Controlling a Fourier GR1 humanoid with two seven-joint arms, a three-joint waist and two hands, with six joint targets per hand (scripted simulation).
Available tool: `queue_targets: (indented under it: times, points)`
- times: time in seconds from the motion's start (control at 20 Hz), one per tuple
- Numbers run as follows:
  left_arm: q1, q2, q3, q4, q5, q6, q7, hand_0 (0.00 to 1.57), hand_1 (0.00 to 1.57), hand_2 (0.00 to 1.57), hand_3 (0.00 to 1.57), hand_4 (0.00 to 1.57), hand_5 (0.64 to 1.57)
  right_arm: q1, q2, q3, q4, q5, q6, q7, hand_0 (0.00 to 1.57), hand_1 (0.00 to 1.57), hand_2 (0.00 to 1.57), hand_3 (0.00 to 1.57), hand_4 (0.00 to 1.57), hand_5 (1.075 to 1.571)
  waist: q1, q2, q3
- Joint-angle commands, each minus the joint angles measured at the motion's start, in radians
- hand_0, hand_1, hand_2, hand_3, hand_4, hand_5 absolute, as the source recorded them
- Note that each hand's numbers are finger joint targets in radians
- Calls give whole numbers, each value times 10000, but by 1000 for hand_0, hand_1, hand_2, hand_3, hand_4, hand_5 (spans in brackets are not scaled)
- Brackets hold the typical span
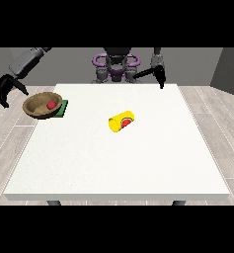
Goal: Pick the cup and pour the ball into the bowl, then pick the bowl and place it on the pad
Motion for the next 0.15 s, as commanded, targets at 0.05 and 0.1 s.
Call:
queue_targets:
  times: [0.05,0.1]
  points:
    - [462,-146,-131,79,25,-31,29,0,0,0,0,0,1569,-449,-1122,-269,-61,-348,1362,851,0,0,269,257,0,1501,-193,-572,-10]
    - [198,75,399,790,303,-140,239,0,0,0,0,0,1569,-321,-1169,-234,-152,-427,1823,1129,0,0,189,288,0,1503,-487,-1361,-26]
